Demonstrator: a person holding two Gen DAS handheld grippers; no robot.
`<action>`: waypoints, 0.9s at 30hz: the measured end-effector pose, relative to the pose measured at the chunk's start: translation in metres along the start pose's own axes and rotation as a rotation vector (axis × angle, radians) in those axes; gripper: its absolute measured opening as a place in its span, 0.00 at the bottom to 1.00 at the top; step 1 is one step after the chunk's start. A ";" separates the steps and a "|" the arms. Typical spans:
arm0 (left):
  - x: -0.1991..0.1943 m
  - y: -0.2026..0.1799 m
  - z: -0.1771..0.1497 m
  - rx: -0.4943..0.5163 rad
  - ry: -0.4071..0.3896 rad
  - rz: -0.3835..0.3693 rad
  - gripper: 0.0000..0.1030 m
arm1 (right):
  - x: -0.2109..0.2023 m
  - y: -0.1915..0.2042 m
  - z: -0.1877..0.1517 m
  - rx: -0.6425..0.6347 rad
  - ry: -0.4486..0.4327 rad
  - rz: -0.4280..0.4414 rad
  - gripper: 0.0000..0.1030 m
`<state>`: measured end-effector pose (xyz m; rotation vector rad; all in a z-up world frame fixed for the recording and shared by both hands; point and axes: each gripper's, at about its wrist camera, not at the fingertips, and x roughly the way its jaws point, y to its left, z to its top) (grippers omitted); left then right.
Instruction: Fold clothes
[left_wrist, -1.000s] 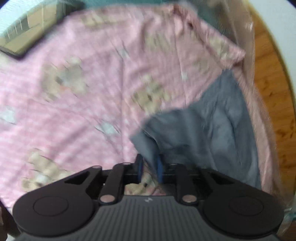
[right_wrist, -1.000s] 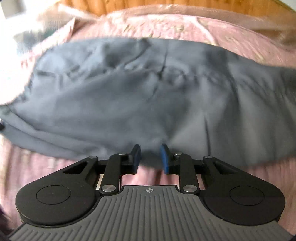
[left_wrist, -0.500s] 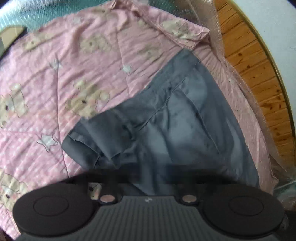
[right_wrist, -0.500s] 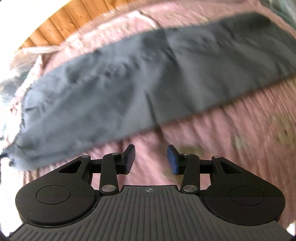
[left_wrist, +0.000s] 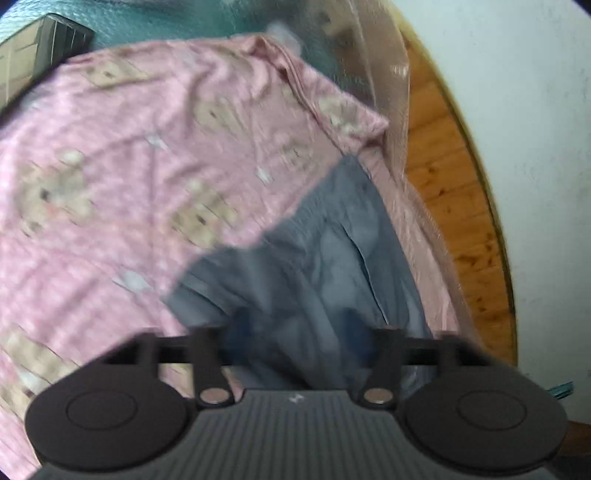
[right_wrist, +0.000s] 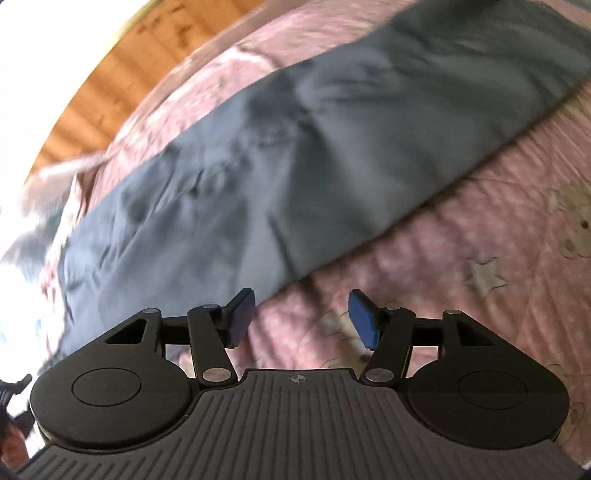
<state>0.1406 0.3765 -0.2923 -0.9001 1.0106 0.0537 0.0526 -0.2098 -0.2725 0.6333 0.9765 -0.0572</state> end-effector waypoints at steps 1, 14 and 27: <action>0.005 0.002 0.002 -0.022 0.011 0.004 0.72 | 0.002 -0.002 0.003 0.025 0.004 0.003 0.60; 0.047 0.043 -0.017 0.121 0.067 -0.041 0.01 | 0.013 -0.010 0.006 0.118 -0.005 0.042 0.61; 0.039 0.032 -0.021 0.061 -0.082 0.058 0.03 | -0.030 -0.131 0.078 0.315 -0.194 -0.101 0.43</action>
